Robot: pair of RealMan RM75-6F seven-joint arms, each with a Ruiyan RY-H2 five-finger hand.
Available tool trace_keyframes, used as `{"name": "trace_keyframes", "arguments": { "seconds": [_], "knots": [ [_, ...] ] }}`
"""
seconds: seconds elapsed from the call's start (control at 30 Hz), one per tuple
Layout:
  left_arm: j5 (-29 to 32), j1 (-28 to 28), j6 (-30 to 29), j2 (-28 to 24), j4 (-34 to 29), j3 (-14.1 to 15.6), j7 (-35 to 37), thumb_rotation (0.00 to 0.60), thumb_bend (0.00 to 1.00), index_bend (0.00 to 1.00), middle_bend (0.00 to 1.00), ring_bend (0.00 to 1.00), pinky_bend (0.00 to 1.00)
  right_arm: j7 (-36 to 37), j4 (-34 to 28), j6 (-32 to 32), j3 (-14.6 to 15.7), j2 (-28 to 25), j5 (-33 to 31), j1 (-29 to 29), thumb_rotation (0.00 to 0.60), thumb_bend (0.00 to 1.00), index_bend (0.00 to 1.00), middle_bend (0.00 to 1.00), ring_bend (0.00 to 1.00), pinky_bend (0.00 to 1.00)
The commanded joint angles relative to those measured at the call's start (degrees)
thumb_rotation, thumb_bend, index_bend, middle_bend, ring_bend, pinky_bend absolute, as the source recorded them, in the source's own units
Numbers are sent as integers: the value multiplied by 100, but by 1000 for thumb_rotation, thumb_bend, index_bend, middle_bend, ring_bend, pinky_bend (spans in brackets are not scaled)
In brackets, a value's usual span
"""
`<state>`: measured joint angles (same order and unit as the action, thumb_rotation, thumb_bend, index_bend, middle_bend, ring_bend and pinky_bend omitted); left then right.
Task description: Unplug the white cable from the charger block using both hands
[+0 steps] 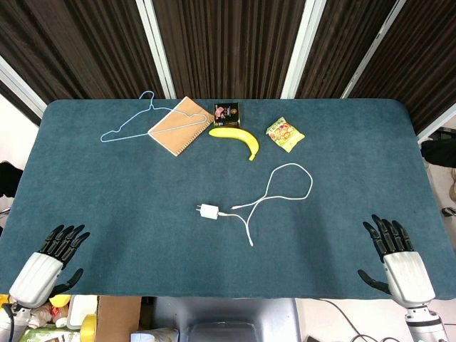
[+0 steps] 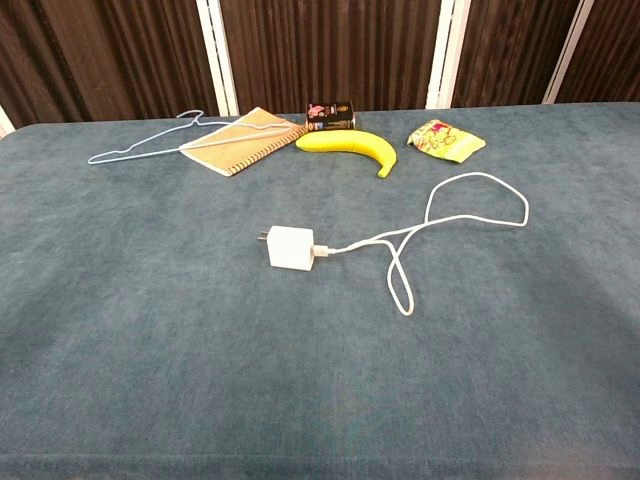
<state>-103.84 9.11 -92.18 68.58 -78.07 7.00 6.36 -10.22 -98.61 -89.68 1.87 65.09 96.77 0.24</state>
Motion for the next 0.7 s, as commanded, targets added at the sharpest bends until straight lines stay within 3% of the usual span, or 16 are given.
{"name": "trace_keyframes", "arguments": {
  "seconds": [0.03,0.1,0.2,0.3,0.37,0.5,0.57,0.7],
  "knots": [
    [-47,66,94,54,-31,-6,-5,600,406,0,0,0,33,1,-4,-14,-5,12,13,-5,600,297,0,0,0,0],
    [-100,158,162,131,-89,-40,41,600,406,0,0,0,58,-26,-5,4,-6,23,14,1,600,297,0,0,0,0],
    [-39,457,516,313,-370,-204,172,600,407,0,1,69,247,-12,-18,22,-8,25,18,10,600,297,0,0,0,0],
    [64,831,955,536,-745,-448,146,600,405,10,29,335,576,-37,-15,58,-23,29,-30,16,600,297,0,0,0,0],
    [401,1042,1291,797,-1004,-700,150,600,404,60,75,574,795,-12,-24,57,-40,20,-54,18,600,297,0,0,0,0],
    [905,1217,1644,1090,-1278,-1007,-51,600,403,115,132,774,936,-1,-18,54,-62,14,-93,16,600,297,0,0,0,0],
    [1531,1518,2207,1489,-1435,-1362,-892,600,401,142,159,890,999,26,-14,72,-99,5,-158,27,600,298,0,0,0,0],
    [2171,1805,2511,2137,-1422,-1634,-2314,600,402,174,187,960,1000,89,-20,147,-130,-30,-252,57,600,297,0,0,0,0]
  ]
}}
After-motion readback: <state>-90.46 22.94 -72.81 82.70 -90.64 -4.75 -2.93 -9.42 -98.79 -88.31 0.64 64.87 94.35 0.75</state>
